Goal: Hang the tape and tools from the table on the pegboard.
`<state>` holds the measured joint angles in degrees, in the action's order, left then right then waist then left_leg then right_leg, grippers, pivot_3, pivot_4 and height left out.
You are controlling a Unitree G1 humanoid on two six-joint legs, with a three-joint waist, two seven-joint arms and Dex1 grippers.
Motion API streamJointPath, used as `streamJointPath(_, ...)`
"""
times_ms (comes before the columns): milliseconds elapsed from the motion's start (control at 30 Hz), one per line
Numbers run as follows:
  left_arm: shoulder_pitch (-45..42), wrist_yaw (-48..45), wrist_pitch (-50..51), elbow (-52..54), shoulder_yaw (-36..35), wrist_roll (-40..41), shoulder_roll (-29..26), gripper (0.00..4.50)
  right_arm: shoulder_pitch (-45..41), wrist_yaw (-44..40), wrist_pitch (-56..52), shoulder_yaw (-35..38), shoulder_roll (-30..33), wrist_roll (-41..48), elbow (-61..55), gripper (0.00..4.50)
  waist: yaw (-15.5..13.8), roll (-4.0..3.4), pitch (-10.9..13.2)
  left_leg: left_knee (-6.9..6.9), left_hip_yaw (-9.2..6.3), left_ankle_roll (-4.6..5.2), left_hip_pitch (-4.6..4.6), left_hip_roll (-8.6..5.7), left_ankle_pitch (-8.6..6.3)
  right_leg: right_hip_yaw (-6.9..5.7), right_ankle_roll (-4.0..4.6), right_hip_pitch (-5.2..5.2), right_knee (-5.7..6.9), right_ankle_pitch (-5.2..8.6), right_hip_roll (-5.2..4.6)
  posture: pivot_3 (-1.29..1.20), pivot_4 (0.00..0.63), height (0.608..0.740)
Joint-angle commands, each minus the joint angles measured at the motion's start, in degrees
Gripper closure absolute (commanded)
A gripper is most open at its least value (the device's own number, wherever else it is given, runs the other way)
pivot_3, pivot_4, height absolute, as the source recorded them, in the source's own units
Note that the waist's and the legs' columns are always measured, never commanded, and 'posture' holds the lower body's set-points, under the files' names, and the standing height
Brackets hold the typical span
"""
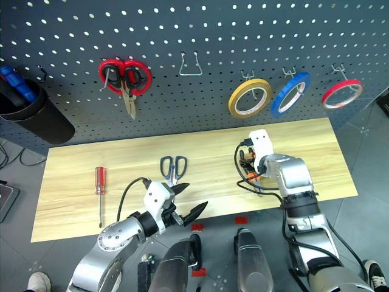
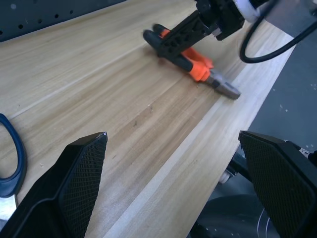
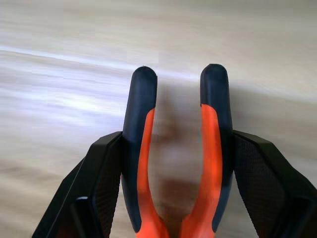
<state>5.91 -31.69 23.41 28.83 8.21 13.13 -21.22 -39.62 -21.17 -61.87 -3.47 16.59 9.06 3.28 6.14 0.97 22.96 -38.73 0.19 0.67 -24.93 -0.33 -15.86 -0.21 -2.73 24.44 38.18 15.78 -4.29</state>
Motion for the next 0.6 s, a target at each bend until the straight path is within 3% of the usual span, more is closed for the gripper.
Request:
streamJointPath(33, 1.87, 0.67, -1.33, 5.74, -0.70, 1.09, -0.14, 0.00, 2.31, -2.62, 2.80, 0.51, 1.92, 2.08, -9.93, 1.49, -0.13, 0.00, 0.00, 0.00, -0.06, -0.01, 0.00, -0.01, 0.00, -0.08, 0.00, -0.06, -0.07, 0.00, -0.02, -0.15, 0.387, 0.740)
streamJointPath(300, 5.36, 2.82, 1.09, 15.05, -5.04, 4.16, -0.85, 0.00, 6.07, -2.56, 5.32, 4.67, 0.09, 7.11, -25.12, 1.49, -0.23, 0.03, -0.15, 0.01, -0.16, -0.42, -0.08, -0.01, 0.23, -0.22, 0.00, -0.08, -0.14, 0.00, -0.01, -0.17, 0.305, 0.740)
streamJointPath(467, 6.47, 6.75, 4.43, 20.87, -9.52, 6.63, -0.73, 0.00, 7.30, -0.52, 6.46, 10.51, -9.04, 16.04, -34.31, 1.49, -0.45, 0.11, -1.47, 0.00, -0.23, -0.62, -0.12, 0.00, 0.35, -0.34, -0.01, -0.06, -0.09, 0.00, 0.06, -0.17, 0.247, 0.740)
streamJointPath(600, 6.15, 9.41, 5.87, 23.73, -12.33, 7.30, -0.60, 0.00, 5.38, 2.02, 11.15, 12.07, -14.18, 17.87, -34.15, 1.49, -0.63, 0.12, -3.36, 0.00, -0.22, -0.69, -0.11, -0.02, 0.39, -0.38, -0.01, -0.06, -0.06, -0.01, 0.10, -0.14, 0.202, 0.740)
